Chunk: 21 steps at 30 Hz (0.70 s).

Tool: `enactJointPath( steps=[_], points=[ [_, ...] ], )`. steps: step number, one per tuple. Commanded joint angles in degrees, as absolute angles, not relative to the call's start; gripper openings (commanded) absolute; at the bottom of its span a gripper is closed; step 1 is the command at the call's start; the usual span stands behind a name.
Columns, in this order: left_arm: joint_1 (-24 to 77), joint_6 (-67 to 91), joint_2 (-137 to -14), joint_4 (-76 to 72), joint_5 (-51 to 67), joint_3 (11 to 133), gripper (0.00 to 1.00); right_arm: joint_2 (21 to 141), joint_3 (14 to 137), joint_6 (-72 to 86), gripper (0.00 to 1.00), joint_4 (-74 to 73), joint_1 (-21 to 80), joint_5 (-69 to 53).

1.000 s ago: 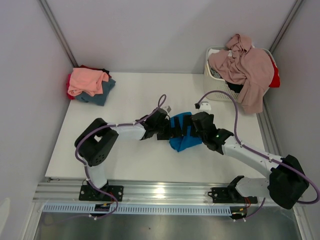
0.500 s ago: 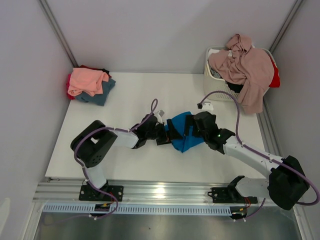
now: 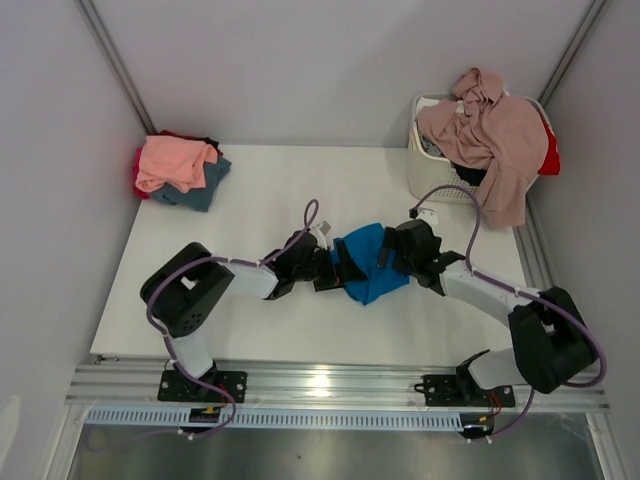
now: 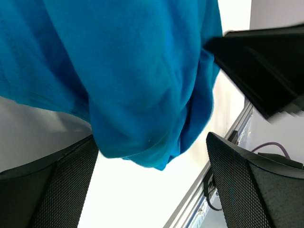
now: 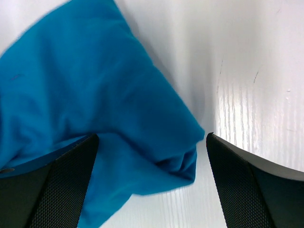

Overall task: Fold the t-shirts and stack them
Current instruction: Put the neatly folded tshirt into the corner of the board with the left arm

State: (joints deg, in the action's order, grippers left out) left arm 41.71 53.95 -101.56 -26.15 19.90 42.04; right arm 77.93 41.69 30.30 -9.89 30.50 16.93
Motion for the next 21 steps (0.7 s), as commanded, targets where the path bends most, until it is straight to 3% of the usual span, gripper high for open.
enactJointPath(
  steps=[1,9,21],
  points=[
    [42.71,50.89,-101.42,-21.88,16.70,42.27,0.99,84.96,43.93,32.34,1.00,-4.31,27.43,12.76],
    [43.06,49.92,-101.60,-20.92,15.82,43.68,0.99,92.90,48.25,34.36,1.00,-2.03,26.46,4.84],
    [44.56,48.25,-103.62,-17.50,14.77,47.28,0.99,93.60,48.43,36.82,1.00,-3.51,27.86,-1.58]
  ],
)
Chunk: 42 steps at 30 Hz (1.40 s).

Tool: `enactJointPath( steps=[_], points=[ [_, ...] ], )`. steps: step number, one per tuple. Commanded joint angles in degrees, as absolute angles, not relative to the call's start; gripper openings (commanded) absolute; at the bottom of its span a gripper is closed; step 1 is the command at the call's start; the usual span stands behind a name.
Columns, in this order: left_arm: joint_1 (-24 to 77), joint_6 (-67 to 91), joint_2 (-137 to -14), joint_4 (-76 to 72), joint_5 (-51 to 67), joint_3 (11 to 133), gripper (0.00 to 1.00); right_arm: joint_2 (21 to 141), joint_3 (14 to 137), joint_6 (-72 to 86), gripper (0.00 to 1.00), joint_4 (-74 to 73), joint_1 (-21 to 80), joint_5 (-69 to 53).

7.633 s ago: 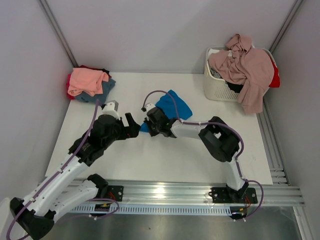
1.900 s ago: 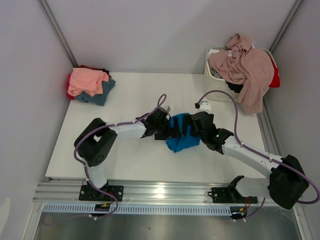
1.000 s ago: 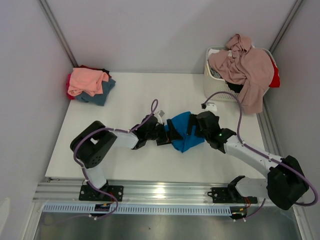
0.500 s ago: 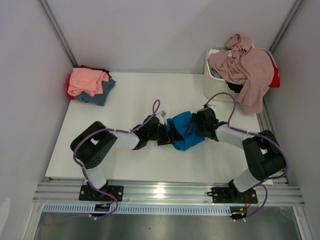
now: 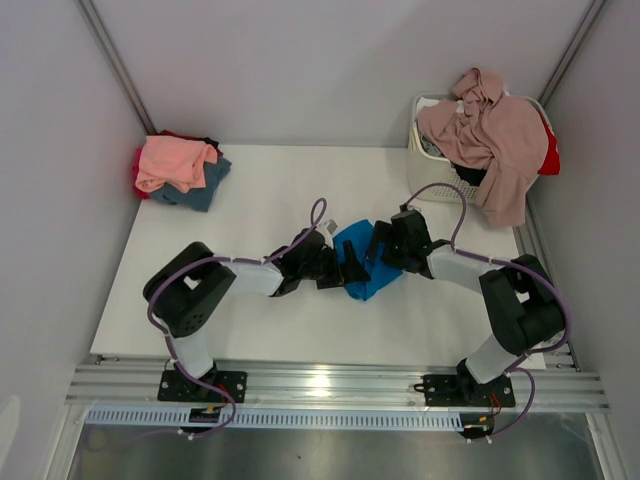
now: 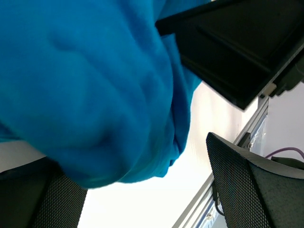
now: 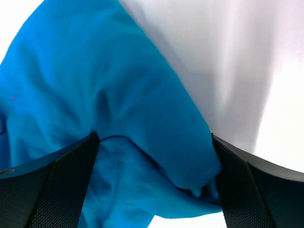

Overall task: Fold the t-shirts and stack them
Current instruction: Put the neatly folded tshirt into the corner of the board with the left arm

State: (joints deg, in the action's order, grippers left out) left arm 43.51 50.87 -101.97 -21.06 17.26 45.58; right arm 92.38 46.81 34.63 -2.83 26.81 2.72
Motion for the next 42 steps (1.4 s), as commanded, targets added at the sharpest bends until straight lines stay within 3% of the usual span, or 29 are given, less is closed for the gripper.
enactJointPath(
  steps=[1,11,22,31,34,42],
  points=[
    [44.65,48.08,-103.97,-16.88,14.50,48.33,0.99,93.52,48.43,37.00,0.99,-3.86,27.86,-2.02],
    [45.61,49.30,-107.93,-5.81,6.77,54.83,0.99,91.41,48.08,35.51,0.99,-7.03,28.21,-1.76],
    [46.76,49.92,-110.74,10.63,-6.76,62.40,0.83,87.37,46.41,34.63,0.99,-7.91,28.21,-2.20],
    [46.76,50.01,-110.04,12.57,-8.70,62.40,0.44,84.11,44.47,34.80,0.99,-7.56,28.56,-3.16],
    [46.67,48.61,-109.87,12.92,-8.61,62.58,0.02,83.32,44.21,34.72,0.99,-7.56,28.65,-2.81],
    [46.67,45.53,-103.55,13.71,-10.98,61.35,0.00,79.64,43.42,34.72,0.99,-6.24,28.65,2.09]
  ],
)
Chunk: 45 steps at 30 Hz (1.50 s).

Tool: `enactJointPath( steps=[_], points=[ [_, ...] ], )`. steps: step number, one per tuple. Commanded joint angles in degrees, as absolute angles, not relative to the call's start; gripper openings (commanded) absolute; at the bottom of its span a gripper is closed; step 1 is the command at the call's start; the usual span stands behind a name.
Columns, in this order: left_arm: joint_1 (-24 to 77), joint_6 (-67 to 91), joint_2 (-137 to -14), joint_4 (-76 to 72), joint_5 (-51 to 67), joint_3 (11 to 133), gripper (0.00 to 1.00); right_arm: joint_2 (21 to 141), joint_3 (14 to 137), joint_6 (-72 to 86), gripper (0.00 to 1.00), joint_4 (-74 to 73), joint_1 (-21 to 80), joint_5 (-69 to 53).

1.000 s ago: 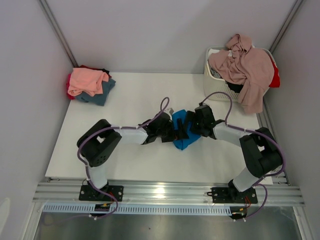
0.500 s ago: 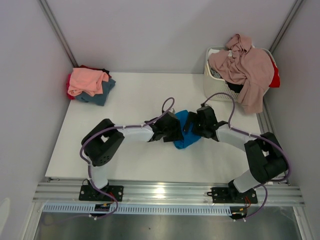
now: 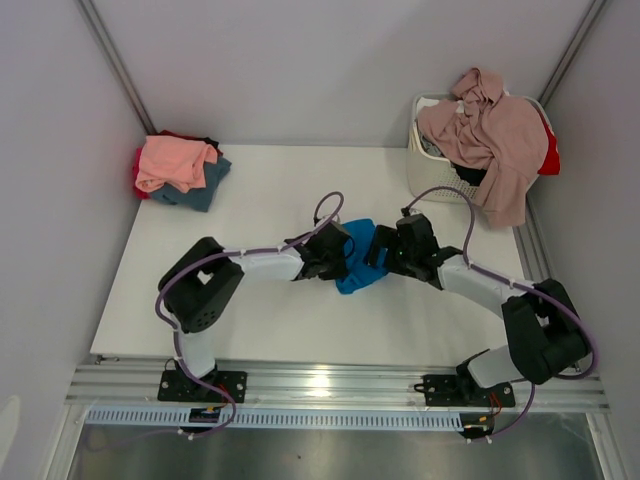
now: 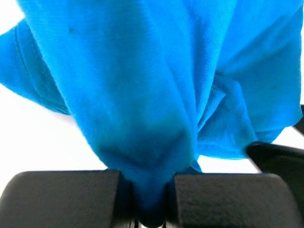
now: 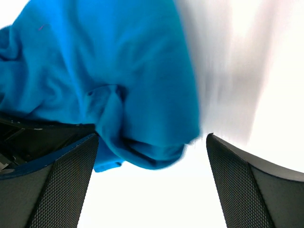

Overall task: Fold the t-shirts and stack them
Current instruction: Put the neatly folded tshirt into the corner of the board with the left arm

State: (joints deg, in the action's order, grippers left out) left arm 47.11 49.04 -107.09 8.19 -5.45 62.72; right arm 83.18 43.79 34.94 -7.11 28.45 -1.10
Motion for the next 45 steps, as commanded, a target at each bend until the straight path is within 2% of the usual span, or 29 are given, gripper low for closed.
enactJointPath(
  steps=[1,6,12,17,24,30,40,45],
  points=[
    [46.67,44.05,-102.67,13.80,-11.51,61.35,0.00,79.02,43.24,34.72,1.00,-5.98,28.74,2.89],
    [46.14,36.49,-96.43,15.03,-14.32,65.90,0.00,75.07,42.54,33.75,0.99,-5.36,28.92,6.85],
    [41.76,28.48,-96.06,18.98,-13.27,77.93,0.00,71.02,41.31,32.87,0.99,-5.09,29.44,8.35],
    [37.01,25.23,-95.97,18.81,-10.55,82.35,0.00,68.57,40.52,32.52,0.99,-5.63,29.71,8.88],
    [29.80,17.23,-102.03,25.13,-12.91,98.69,0.00,64.69,38.67,32.52,0.99,-6.77,29.88,9.58],
    [21.98,16.43,-107.40,29.00,-14.33,110.27,0.00,60.83,37.18,32.78,0.99,-9.13,30.23,10.02],
    [10.29,13.89,-114.43,32.78,-20.47,121.72,0.00,53.18,33.93,34.54,0.99,-13.36,31.55,11.16],
    [3.62,13.53,-116.63,31.38,-16.97,127.09,0.00,52.12,33.58,36.12,0.99,-15.38,35.23,12.39]
  ],
)
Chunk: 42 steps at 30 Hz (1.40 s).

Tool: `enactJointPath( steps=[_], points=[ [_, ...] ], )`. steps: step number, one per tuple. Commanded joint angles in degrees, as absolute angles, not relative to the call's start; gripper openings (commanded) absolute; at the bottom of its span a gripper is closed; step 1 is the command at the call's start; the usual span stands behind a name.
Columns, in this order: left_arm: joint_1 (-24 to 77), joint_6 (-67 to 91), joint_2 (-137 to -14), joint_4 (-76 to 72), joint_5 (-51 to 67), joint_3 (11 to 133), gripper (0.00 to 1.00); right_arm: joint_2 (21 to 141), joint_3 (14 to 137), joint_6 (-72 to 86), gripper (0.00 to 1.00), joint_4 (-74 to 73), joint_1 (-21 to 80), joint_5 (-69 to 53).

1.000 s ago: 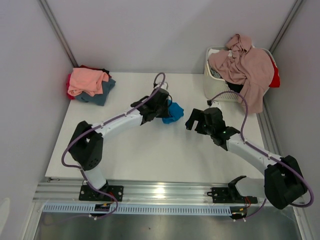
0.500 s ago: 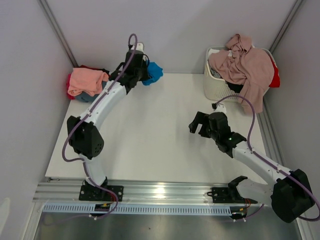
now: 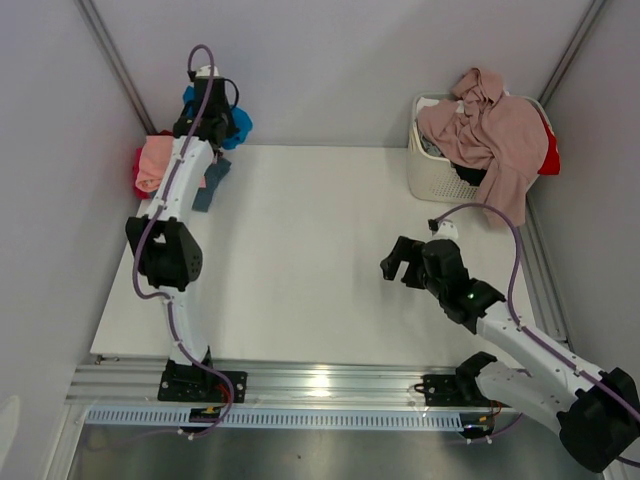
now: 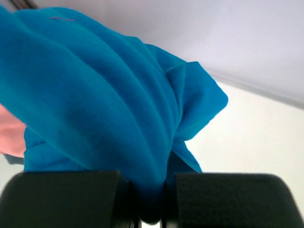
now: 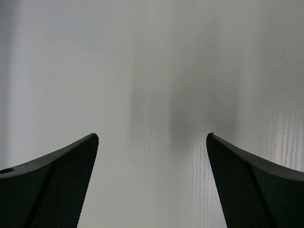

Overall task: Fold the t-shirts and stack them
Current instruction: Put the neatly folded tshirt into the corner of the board with the left arm

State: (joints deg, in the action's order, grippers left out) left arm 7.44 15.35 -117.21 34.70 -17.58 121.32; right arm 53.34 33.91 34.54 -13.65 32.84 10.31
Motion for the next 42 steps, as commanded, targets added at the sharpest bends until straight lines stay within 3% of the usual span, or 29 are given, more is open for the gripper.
enactJointPath(
  steps=[1,12,21,30,33,34,37,42],
  points=[
    [2.73,13.71,-116.89,30.07,-16.18,127.52,0.00,52.21,33.49,36.38,1.00,-15.64,36.20,12.74],
    [-10.36,14.41,-123.57,24.00,-9.26,129.20,0.00,55.72,36.73,38.93,0.99,-20.91,44.64,17.40],
    [-12.66,16.35,-129.90,24.34,-3.35,130.96,0.00,59.23,39.20,40.52,0.99,-21.36,47.90,19.86],
    [-12.83,18.80,-124.03,25.31,-4.39,117.44,0.00,62.14,40.34,40.61,0.99,-17.76,50.54,22.50],
    [-13.88,20.47,-119.72,24.96,-2.64,110.78,0.09,62.75,40.34,39.64,1.00,-16.44,50.62,22.85],
    [-14.15,21.78,-118.66,25.13,-2.55,109.52,0.19,62.84,40.25,39.38,0.99,-16.09,50.62,22.94],
    [-15.03,24.60,-113.83,25.84,-3.51,101.98,0.33,63.19,40.34,38.15,0.99,-14.51,50.63,23.29],
    [-15.56,28.82,-104.53,26.03,-0.90,89.78,0.39,63.81,40.69,36.56,0.99,-13.71,50.63,27.24]
  ],
)
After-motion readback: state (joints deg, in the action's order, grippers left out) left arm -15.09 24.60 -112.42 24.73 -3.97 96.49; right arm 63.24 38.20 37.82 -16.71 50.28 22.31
